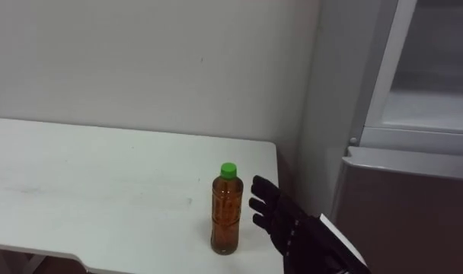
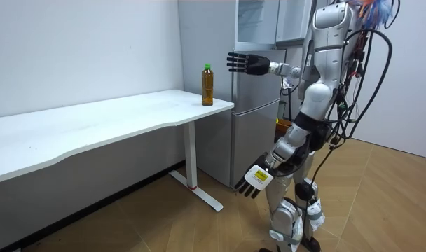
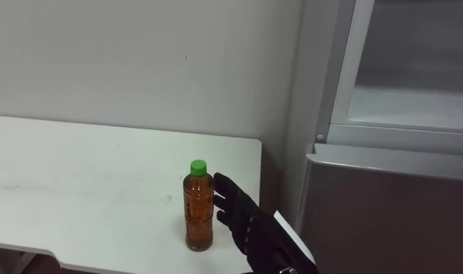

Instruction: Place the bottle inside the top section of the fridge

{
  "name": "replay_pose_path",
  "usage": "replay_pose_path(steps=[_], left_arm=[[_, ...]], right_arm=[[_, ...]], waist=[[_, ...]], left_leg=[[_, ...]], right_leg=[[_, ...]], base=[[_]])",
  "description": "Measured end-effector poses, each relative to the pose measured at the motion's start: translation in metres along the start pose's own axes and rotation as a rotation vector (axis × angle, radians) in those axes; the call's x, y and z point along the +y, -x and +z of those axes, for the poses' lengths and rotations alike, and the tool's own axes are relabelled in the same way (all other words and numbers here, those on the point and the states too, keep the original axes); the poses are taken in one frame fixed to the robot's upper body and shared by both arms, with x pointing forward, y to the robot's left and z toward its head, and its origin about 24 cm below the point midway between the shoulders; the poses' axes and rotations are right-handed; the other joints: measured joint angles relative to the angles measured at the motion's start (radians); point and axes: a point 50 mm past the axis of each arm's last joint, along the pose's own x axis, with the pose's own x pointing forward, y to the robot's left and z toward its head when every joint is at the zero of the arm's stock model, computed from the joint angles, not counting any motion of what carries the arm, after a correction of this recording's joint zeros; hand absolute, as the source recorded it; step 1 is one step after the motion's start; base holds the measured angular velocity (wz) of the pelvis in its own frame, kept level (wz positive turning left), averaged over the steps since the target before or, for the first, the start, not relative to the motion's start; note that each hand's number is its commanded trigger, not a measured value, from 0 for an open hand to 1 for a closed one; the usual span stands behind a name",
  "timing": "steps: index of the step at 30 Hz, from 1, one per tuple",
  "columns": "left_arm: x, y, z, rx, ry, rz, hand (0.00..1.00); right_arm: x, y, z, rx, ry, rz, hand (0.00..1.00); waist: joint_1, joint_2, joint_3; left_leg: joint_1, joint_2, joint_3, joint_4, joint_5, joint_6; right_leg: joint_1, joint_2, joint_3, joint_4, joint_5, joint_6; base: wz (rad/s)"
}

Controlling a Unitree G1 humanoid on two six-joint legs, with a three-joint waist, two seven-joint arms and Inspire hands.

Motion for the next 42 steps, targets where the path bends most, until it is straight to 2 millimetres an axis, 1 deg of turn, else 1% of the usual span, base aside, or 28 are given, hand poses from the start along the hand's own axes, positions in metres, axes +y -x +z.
replay_pose_path(steps=[5,11,16,25,26,29,31,35,37,40,41,42], left_arm=[[0.002,0.000,0.000,0.001,0.002,0.005,0.00],[0.003,0.000,0.000,0.000,0.000,0.009,0.00],[0.004,0.001,0.000,0.001,0.001,0.012,0.00],[0.004,0.001,0.001,-0.001,0.000,0.012,0.00],[0.004,0.001,0.001,-0.001,0.000,0.011,0.00],[0.004,0.001,0.001,-0.002,-0.003,0.011,0.00],[0.005,0.001,0.001,-0.002,-0.002,0.013,0.00],[0.004,0.000,0.005,-0.013,-0.005,0.009,0.00],[0.003,-0.001,0.007,-0.016,-0.006,0.005,0.00],[0.003,-0.001,0.010,-0.025,-0.010,0.002,0.00],[0.003,-0.001,0.011,-0.026,-0.010,0.002,0.00],[0.003,-0.001,0.011,-0.028,-0.010,0.001,0.00]], right_arm=[[-0.006,0.001,0.002,0.003,0.019,-0.025,0.00],[-0.011,-0.006,0.011,-0.020,0.054,-0.049,0.00],[-0.019,-0.004,0.008,-0.005,0.062,-0.117,0.00],[-0.037,-0.004,0.003,0.016,0.057,-0.274,0.00],[-0.038,-0.004,0.002,0.018,0.057,-0.280,0.00],[-0.044,-0.002,-0.007,0.057,0.054,-0.321,0.00],[-0.048,-0.004,-0.012,0.075,0.048,-0.344,0.00],[-0.051,-0.008,-0.011,0.075,0.051,-0.353,0.00],[-0.053,-0.014,-0.011,0.067,0.021,-0.356,0.00],[-0.058,-0.020,-0.014,0.077,0.000,-0.366,0.00],[-0.060,-0.021,-0.015,0.082,-0.005,-0.370,0.00],[-0.062,-0.023,-0.018,0.094,-0.006,-0.378,0.00]], waist=[[0.000,-0.003,0.0006],[0.003,-0.009,0.0020],[0.002,-0.013,0.0036],[0.003,-0.007,0.0073],[0.002,-0.006,0.0079],[0.001,-0.006,0.0079],[0.004,-0.006,0.0089],[0.009,-0.007,0.0083],[0.024,-0.009,0.0073],[0.025,-0.013,0.0057],[0.026,-0.013,0.0070],[0.027,-0.011,0.0101]], left_leg=[[0.000,0.000,-0.001,0.001,0.001,0.001],[0.001,0.002,-0.002,0.001,0.002,0.000],[-0.003,-0.001,-0.013,0.002,0.002,0.000],[-0.007,-0.001,-0.025,0.002,0.003,0.000],[-0.009,-0.002,-0.027,0.002,0.003,-0.001],[-0.016,-0.007,-0.048,0.003,0.008,0.000],[-0.025,-0.009,-0.060,0.002,0.014,0.000],[-0.043,-0.010,-0.076,0.001,0.021,-0.003],[-0.059,-0.009,-0.078,0.001,0.027,-0.004],[-0.086,-0.013,-0.091,0.002,0.038,-0.003],[-0.088,-0.014,-0.093,0.002,0.040,-0.002],[-0.092,-0.017,-0.099,0.002,0.043,-0.001]], right_leg=[[-0.003,-0.001,-0.010,0.000,0.001,0.000],[-0.002,-0.001,-0.024,0.000,0.002,0.000],[0.007,-0.001,-0.030,0.000,0.002,0.000],[0.005,-0.001,-0.044,-0.002,0.002,0.000],[0.006,-0.001,-0.048,-0.002,0.002,0.000],[0.010,-0.004,-0.082,-0.002,0.002,0.000],[0.005,-0.005,-0.089,-0.002,0.002,0.000],[-0.006,-0.005,-0.110,-0.002,0.002,0.000],[-0.020,-0.005,-0.115,-0.001,0.002,0.000],[-0.039,-0.008,-0.135,0.001,0.003,-0.001],[-0.040,-0.009,-0.137,0.001,0.003,-0.001],[-0.042,-0.011,-0.142,0.001,0.003,-0.001]], base=[[0.00],[0.00],[0.05],[0.02],[0.08],[0.23],[0.20],[0.12],[0.08],[0.18],[0.17],[0.17]])
